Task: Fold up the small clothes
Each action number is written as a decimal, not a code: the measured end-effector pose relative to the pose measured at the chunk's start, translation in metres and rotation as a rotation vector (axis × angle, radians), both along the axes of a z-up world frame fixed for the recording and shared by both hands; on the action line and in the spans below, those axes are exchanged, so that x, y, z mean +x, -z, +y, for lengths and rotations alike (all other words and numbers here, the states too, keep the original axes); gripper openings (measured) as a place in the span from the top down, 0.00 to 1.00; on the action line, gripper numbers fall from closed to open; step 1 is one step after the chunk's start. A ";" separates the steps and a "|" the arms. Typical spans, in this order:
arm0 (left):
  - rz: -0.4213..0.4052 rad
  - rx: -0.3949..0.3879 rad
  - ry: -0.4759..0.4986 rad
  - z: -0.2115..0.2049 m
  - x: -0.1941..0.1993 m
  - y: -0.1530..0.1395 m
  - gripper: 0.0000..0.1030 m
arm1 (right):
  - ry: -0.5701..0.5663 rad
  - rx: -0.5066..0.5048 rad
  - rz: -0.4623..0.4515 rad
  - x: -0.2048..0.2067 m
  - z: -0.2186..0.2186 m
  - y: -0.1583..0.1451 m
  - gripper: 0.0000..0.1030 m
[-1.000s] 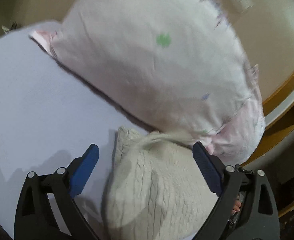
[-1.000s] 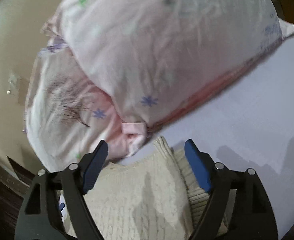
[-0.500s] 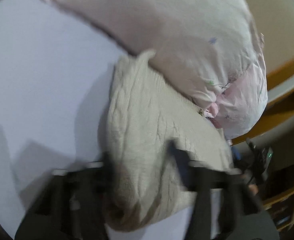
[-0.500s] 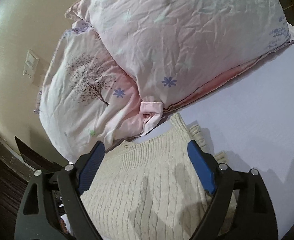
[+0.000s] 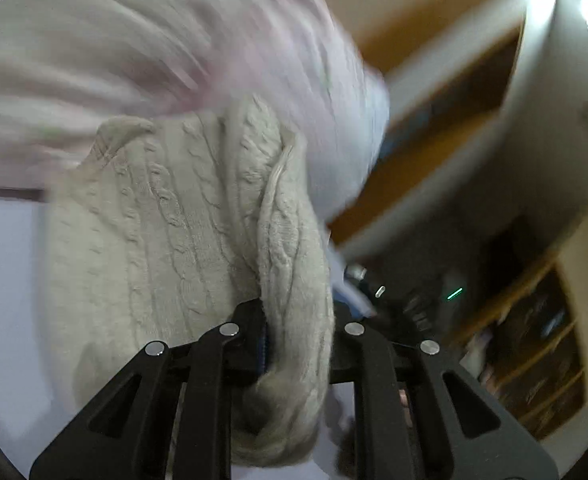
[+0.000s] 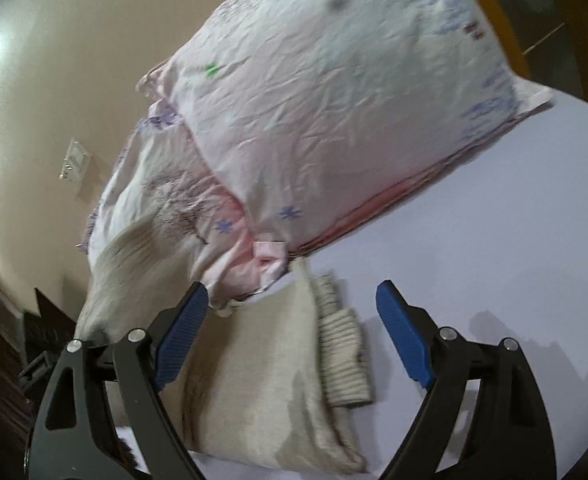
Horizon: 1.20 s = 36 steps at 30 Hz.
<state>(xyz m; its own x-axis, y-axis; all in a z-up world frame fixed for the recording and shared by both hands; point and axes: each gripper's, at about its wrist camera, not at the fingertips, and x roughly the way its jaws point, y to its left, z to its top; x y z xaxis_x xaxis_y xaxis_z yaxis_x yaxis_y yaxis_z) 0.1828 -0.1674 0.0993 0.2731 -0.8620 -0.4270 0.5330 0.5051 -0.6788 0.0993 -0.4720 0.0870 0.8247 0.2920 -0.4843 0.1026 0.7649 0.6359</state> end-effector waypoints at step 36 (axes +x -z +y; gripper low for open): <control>-0.081 0.314 -0.111 0.060 -0.054 0.051 0.34 | -0.189 -0.369 0.230 -0.032 0.048 0.005 0.94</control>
<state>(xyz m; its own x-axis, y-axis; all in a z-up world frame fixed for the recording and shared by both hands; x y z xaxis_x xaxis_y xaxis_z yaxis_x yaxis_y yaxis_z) 0.1291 -0.1073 0.0487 0.4018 -0.6550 -0.6399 0.5084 0.7408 -0.4390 0.0675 -0.4236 0.0823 0.6327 0.2008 -0.7479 0.0464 0.9542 0.2954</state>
